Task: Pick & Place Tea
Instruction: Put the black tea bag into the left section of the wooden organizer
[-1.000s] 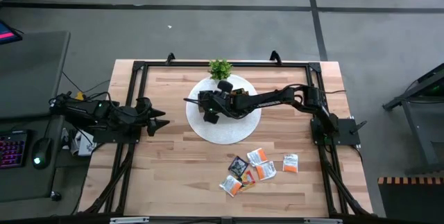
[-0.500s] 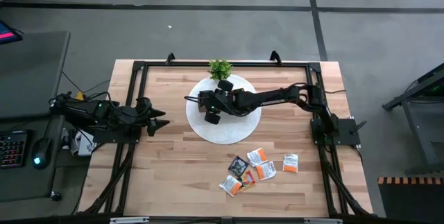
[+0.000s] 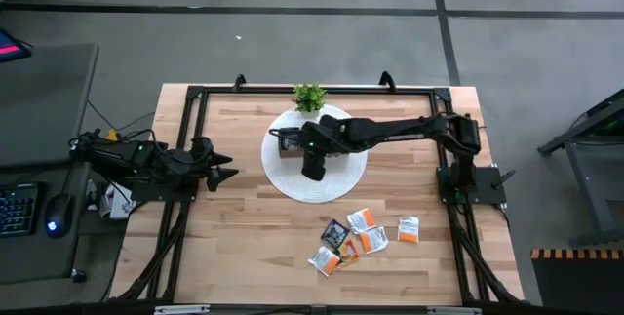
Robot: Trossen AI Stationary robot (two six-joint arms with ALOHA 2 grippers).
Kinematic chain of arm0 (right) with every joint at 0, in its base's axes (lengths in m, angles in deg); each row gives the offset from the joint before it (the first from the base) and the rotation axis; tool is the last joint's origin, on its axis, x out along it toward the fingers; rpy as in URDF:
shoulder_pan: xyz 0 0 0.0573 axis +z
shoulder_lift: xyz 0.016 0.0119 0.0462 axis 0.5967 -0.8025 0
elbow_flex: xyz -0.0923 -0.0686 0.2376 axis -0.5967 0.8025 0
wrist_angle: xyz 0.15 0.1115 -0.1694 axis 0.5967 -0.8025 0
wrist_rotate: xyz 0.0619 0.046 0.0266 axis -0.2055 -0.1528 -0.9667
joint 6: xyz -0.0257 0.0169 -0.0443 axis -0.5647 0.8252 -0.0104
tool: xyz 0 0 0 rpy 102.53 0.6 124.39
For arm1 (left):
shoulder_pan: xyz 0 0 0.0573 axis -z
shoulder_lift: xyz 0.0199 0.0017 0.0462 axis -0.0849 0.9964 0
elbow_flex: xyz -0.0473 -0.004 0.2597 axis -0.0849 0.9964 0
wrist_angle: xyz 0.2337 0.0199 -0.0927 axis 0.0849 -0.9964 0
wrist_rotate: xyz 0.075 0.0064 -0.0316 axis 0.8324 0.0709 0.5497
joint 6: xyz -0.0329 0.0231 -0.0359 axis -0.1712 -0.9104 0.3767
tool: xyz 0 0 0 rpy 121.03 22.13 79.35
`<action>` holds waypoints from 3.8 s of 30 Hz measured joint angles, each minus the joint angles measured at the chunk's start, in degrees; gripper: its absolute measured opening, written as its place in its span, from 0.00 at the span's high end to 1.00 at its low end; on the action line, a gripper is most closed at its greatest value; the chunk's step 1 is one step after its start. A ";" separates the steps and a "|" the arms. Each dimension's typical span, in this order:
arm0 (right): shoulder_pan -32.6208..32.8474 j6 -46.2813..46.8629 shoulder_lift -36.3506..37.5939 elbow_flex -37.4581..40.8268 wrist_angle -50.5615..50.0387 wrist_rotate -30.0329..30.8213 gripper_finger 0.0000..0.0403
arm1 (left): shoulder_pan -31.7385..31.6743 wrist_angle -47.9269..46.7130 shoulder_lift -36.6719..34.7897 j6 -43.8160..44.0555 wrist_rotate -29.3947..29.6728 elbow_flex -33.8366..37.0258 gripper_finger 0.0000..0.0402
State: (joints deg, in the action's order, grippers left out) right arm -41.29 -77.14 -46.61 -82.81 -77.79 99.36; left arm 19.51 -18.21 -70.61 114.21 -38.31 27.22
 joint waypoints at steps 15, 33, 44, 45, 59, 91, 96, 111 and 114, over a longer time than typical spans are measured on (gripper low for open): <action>7.38 -17.13 7.71 -0.02 -16.78 -11.78 0.50 | 0.00 0.02 0.00 0.01 0.00 0.00 0.26; 19.94 -32.68 8.00 4.47 -16.12 -18.30 0.50 | 0.00 0.00 0.00 0.00 0.00 0.00 0.26; 27.58 -28.96 7.13 12.39 -4.22 -16.51 0.50 | 0.00 0.00 0.00 0.00 0.00 0.00 0.26; 27.90 -28.49 6.75 12.55 -3.80 -16.37 0.50 | 0.00 0.00 0.00 0.00 0.00 0.00 0.26; 28.91 -23.39 -0.63 12.39 3.14 -12.18 0.39 | 0.00 0.00 0.00 0.00 0.00 0.00 0.26; 27.20 -38.08 -1.07 18.88 6.51 -7.60 0.35 | 0.00 0.00 0.00 0.00 0.00 0.00 0.26; 26.19 -39.30 -1.07 18.88 6.42 -8.64 0.35 | 0.01 0.00 0.00 0.00 0.00 0.00 0.26; 24.67 -45.59 -1.82 18.82 5.97 -13.69 0.35 | 0.00 0.00 0.00 0.00 0.00 0.00 0.26; 24.51 -45.54 -2.82 18.62 5.91 -15.26 0.37 | 0.00 0.00 0.00 0.00 0.00 0.00 0.26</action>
State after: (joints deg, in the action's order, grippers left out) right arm -16.78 -122.68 -49.43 -64.19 -71.88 84.11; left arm 19.50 -18.22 -70.61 114.21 -38.31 27.22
